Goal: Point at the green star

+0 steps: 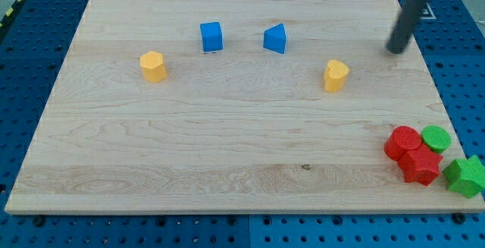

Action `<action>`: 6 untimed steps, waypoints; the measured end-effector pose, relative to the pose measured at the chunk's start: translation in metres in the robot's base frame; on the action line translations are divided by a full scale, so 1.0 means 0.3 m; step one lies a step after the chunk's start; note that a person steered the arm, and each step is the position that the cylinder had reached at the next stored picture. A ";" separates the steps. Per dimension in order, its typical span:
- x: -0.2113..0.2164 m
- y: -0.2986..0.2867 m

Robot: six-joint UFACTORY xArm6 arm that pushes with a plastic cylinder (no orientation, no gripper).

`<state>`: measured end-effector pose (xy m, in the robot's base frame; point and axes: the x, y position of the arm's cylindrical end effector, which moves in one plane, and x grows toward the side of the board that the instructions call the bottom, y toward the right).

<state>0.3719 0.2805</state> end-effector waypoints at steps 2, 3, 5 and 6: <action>0.239 0.217; 0.426 0.207; 0.648 0.180; 0.637 0.131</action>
